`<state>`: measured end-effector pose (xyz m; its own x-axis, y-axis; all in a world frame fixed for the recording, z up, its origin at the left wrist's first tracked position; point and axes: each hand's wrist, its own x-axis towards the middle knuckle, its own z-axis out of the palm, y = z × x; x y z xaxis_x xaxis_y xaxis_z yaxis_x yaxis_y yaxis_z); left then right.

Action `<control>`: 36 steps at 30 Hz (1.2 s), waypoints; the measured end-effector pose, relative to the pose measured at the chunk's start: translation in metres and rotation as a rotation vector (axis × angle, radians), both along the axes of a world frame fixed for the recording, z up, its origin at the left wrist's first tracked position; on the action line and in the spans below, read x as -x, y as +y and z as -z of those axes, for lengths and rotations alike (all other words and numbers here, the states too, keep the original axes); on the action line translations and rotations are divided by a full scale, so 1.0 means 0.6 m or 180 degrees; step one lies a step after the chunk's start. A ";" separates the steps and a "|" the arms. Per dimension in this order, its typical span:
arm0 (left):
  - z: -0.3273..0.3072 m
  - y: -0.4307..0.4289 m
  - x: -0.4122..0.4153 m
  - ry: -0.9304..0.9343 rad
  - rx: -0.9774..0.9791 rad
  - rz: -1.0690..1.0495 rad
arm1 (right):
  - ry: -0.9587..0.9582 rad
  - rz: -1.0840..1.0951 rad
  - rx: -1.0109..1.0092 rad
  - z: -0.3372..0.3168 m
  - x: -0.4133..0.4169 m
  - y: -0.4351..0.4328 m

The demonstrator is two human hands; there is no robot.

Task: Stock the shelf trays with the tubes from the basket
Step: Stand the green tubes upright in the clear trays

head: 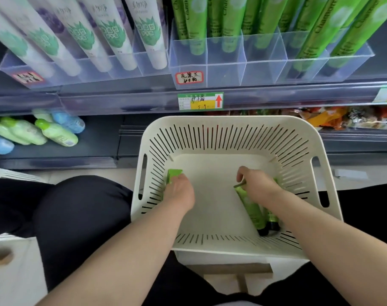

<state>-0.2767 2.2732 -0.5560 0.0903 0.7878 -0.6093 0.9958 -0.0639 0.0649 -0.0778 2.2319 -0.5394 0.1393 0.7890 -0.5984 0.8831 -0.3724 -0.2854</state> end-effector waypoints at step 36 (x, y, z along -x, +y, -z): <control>-0.132 0.029 -0.062 -0.2027 -0.1240 0.0117 | -0.0347 -0.0009 -0.1873 -0.157 -0.013 -0.029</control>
<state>-0.2396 2.2906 -0.4768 0.3628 0.9256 -0.1078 0.7699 -0.2326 0.5943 -0.0700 2.2144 -0.4454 0.1729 0.9840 -0.0431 0.9196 -0.1769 -0.3508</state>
